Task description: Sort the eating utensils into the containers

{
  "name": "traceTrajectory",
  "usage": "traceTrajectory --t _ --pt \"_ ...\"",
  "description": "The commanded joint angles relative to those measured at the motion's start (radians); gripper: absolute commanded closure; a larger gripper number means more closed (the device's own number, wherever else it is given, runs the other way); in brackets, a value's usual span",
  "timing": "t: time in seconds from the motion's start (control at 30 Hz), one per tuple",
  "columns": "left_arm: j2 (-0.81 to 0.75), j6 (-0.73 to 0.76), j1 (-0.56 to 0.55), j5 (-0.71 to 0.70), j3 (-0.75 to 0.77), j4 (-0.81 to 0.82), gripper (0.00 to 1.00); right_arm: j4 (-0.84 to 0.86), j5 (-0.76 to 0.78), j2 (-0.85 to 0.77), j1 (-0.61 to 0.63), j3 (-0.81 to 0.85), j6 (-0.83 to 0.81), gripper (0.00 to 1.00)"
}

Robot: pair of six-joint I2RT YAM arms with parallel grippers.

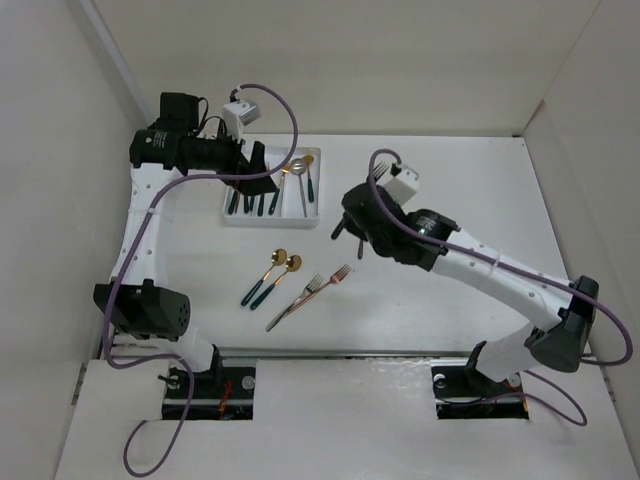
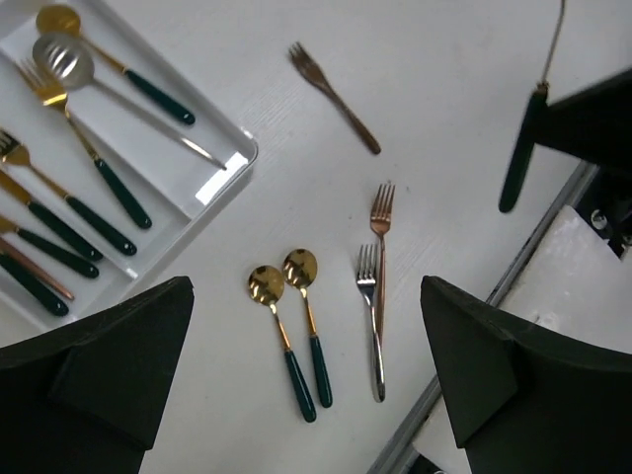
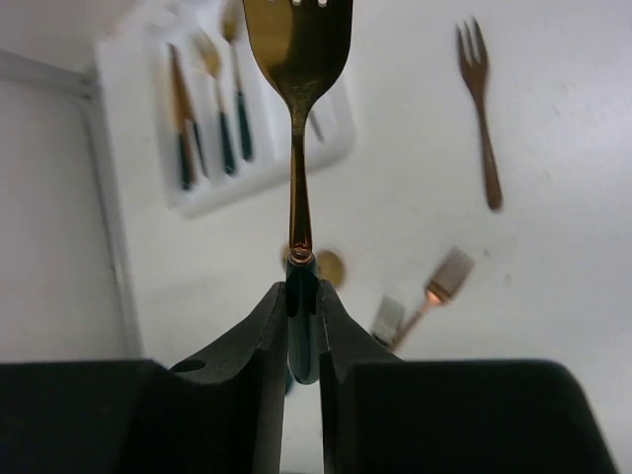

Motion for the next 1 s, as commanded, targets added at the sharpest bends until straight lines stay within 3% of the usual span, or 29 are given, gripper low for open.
traceTrajectory --t 0.0,0.2,0.3,0.43,0.63,0.97 --pt "-0.011 0.115 -0.013 0.155 0.108 -0.133 0.01 0.199 0.011 -0.019 -0.069 0.090 -0.265 1.00" --pt "0.031 0.152 -0.071 0.311 0.130 -0.133 0.01 0.393 -0.155 0.062 -0.120 0.160 -0.421 1.00" --pt "0.066 0.115 -0.122 0.320 0.083 -0.072 0.06 0.460 -0.216 0.084 -0.142 0.178 -0.434 1.00" --pt "0.117 0.049 -0.212 0.218 0.059 0.002 0.11 0.485 -0.297 0.104 -0.163 0.178 -0.434 1.00" --pt "0.160 -0.030 -0.260 0.117 0.041 0.097 0.11 0.520 -0.380 0.104 -0.205 0.157 -0.434 1.00" --pt "0.250 -0.093 -0.283 0.087 0.133 0.120 0.23 0.539 -0.439 0.131 -0.205 0.124 -0.434 1.00"
